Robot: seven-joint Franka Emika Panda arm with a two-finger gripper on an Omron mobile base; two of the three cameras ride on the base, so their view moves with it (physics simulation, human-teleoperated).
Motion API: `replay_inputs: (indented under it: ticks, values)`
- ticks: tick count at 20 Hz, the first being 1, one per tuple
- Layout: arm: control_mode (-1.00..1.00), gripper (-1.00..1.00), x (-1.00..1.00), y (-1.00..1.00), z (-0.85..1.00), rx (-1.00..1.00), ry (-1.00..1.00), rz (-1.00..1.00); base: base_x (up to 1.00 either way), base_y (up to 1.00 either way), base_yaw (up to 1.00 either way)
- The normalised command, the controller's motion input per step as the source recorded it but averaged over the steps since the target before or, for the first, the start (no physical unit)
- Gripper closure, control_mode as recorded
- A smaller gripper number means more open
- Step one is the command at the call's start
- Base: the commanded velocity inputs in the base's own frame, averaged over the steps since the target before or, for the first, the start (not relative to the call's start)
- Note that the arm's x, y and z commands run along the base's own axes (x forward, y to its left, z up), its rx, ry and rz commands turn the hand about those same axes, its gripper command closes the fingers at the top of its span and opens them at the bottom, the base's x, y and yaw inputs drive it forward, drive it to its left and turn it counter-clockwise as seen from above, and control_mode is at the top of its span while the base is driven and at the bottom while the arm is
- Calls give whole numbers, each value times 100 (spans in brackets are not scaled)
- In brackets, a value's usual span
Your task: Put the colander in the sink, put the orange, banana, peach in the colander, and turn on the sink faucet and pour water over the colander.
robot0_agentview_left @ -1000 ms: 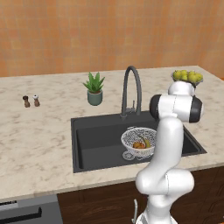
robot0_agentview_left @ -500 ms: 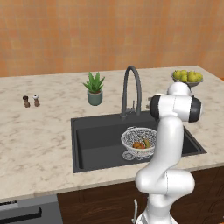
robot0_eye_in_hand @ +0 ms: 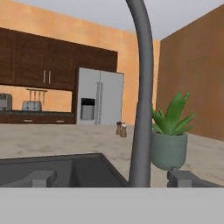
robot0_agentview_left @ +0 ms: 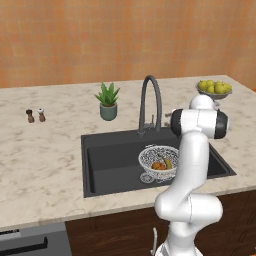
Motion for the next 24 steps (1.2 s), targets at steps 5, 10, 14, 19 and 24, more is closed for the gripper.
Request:
replay_inputs:
  ticks: [5,10,14,19,24]
  values:
    - [-100,-100,7,1,-17,8,0,11,0,0,0]
    - [-100,-100,13,14,-2,8,0,10,0,0,0]
    - [-100,-100,15,12,0,5,0,2,0,0,0]
    - [-100,-100,9,14,0,0,-1,0,0,0,0]
    - [-100,-100,2,28,0,-1,-1,0,0,0,0]
